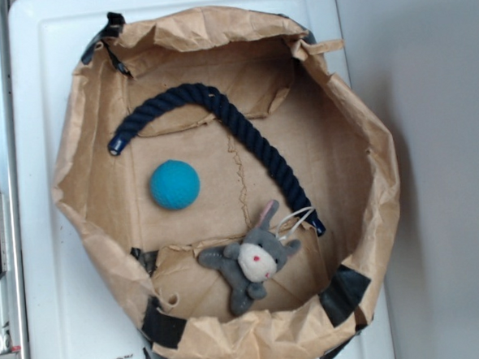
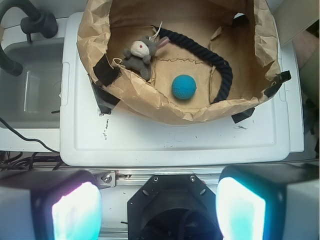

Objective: Grab the blue rope.

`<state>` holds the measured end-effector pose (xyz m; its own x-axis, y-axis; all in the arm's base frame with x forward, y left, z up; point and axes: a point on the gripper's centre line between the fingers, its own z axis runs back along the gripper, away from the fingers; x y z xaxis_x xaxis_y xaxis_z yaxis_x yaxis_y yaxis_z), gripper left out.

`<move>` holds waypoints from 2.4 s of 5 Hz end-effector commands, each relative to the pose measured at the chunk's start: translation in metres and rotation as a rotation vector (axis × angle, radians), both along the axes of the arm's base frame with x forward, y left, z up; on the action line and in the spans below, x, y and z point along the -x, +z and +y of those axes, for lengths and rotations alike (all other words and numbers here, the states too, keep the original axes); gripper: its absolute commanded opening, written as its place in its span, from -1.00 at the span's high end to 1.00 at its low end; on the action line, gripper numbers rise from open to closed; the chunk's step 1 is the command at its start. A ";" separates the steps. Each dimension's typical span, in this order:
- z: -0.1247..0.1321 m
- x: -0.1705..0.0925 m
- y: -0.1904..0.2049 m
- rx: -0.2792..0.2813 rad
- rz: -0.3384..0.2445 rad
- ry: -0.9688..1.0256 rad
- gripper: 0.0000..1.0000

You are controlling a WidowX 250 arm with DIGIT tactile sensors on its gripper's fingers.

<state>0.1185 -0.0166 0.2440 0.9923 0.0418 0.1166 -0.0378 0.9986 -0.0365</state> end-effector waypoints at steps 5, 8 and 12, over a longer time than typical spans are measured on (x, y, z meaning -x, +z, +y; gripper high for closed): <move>0.032 -0.118 -0.044 0.047 0.045 -0.175 -1.00; 0.051 -0.156 -0.049 0.053 -0.036 -0.328 -1.00; 0.050 -0.159 -0.079 0.010 -0.086 -0.334 -1.00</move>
<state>0.2744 0.0377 0.1500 0.9518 -0.2623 0.1591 0.2751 0.9593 -0.0640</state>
